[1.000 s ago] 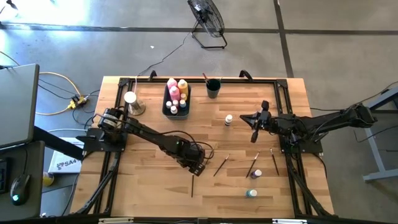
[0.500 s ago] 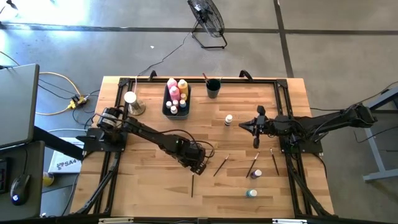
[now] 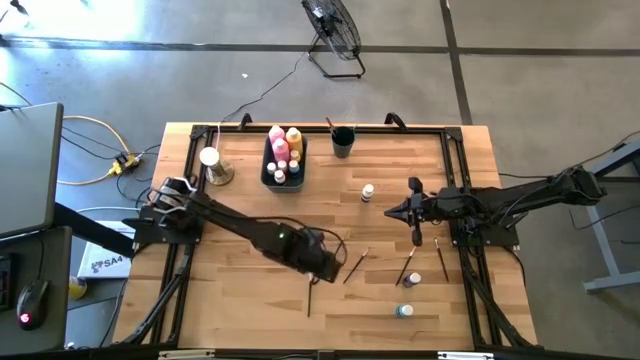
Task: Pick & Place Paint Supplies
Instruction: Put the silver paint brush into the green cup
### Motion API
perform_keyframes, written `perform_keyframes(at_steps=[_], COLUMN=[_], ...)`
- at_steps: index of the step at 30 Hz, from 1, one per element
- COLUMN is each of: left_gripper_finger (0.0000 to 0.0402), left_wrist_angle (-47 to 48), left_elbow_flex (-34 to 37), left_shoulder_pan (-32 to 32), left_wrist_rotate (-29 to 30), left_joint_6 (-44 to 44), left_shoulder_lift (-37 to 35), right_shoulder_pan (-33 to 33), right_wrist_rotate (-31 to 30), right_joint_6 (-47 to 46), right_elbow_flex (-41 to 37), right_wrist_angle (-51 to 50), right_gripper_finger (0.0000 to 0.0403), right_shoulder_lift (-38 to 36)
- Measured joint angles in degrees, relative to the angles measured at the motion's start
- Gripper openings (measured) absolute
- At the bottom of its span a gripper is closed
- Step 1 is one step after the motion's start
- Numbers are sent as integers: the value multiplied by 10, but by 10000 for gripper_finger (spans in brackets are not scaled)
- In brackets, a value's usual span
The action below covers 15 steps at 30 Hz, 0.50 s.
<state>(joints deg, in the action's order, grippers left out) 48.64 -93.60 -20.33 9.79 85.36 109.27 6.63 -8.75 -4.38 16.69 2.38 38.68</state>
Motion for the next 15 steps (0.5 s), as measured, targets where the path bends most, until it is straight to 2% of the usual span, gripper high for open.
perform_keyframes(at_steps=[4,15], left_gripper_finger=[200,200], left_wrist_angle=[34,8], left_elbow_flex=[-18,-16], left_shoulder_pan=[-16,-17], left_wrist_rotate=[47,-17], left_joint_6=[35,77], left_shoulder_lift=[10,97], right_shoulder_pan=[0,0], right_wrist_rotate=[1,0], right_joint_6=[0,1], right_elbow_flex=[0,0], right_wrist_angle=[-4,-4], right_gripper_finger=[2,2], right_shoulder_lift=[0,0])
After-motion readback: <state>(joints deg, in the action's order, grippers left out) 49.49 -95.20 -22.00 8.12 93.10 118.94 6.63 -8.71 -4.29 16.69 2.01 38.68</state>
